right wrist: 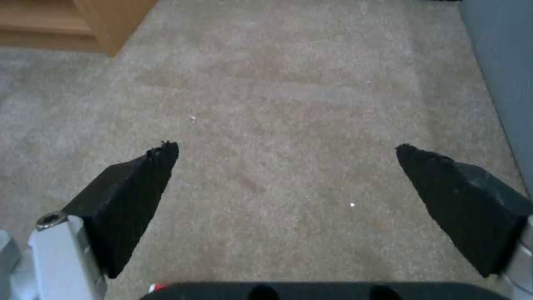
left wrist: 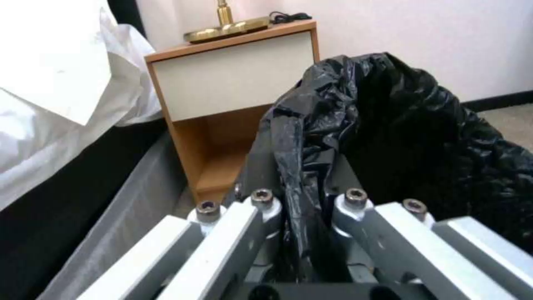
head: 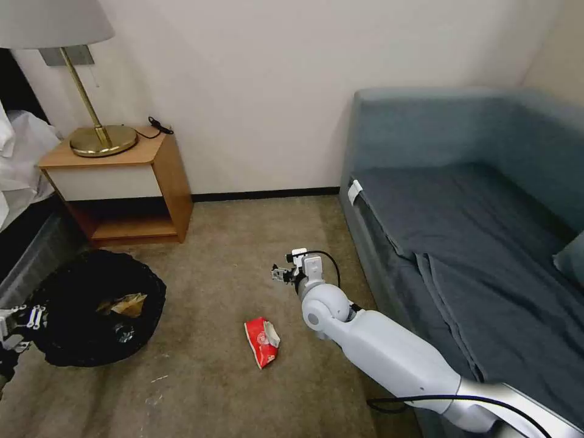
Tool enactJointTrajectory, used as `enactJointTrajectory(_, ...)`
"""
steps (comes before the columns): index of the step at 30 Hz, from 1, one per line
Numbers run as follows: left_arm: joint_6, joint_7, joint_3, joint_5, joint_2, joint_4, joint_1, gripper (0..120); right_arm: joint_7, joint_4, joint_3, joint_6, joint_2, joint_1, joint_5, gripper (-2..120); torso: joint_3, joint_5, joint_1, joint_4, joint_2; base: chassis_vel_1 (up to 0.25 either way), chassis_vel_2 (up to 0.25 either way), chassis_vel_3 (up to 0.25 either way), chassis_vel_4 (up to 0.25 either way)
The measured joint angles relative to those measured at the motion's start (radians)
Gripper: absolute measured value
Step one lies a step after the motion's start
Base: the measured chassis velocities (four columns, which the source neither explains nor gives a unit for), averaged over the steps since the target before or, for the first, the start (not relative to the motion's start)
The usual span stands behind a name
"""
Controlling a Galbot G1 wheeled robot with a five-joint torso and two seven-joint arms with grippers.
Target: Pick up the trash bin, then pick up the garbage on the floor and place it into the trash bin.
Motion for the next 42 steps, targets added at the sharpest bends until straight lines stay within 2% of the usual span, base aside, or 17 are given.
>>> enactJointTrajectory(12,-0.017,0.013,-0.011,0.001,-0.019,-0.004,0.028,6,0.008,0.006,0.016,-0.116,-0.075,-0.036,-0.010,100,0.000,0.0002,0.000,-0.0002,0.000,0.000,0.000,0.000,0.000)
enactJointTrajectory(20,-0.020,0.025,0.014,0.022,-0.040,-0.007,0.022,6,-0.069,-0.030,0.046,-0.149,-0.110,-0.114,-0.115,100,0.000,0.0003,0.000,-0.0004,0.000,0.000,0.000,0.000,0.000)
enactJointTrajectory(23,-0.020,0.026,0.022,0.029,-0.048,-0.012,0.019,6,-0.097,-0.057,0.046,-0.152,-0.099,-0.127,-0.150,100,0.000,0.0001,0.000,-0.0005,0.000,0.000,0.000,0.000,0.000)
enactJointTrajectory(28,-0.020,0.028,0.039,0.046,-0.064,-0.019,0.018,6,-0.119,-0.116,0.041,-0.148,-0.015,-0.129,-0.183,100,0.000,0.0001,0.000,0.0001,0.000,0.000,0.000,0.000,0.000)
enactJointTrajectory(36,-0.029,0.031,0.025,0.041,-0.058,-0.007,0.037,6,-0.162,-0.209,0.029,-0.113,0.016,-0.130,-0.278,100,0.000,0.0001,0.000,-0.0001,0.000,0.000,0.000,0.000,0.000)
enactJointTrajectory(38,-0.036,0.034,0.017,0.035,-0.053,0.002,0.046,6,-0.196,-0.311,0.046,-0.079,0.042,-0.136,-0.358,100,0.000,0.0001,0.000,0.0000,0.000,0.000,0.000,0.000,0.000)
enactJointTrajectory(42,-0.037,0.039,0.017,0.034,-0.052,0.005,0.047,6,-0.214,-0.361,0.066,-0.066,0.055,-0.142,-0.384,100,0.000,0.0000,0.000,-0.0001,0.000,0.000,0.000,0.000,0.000)
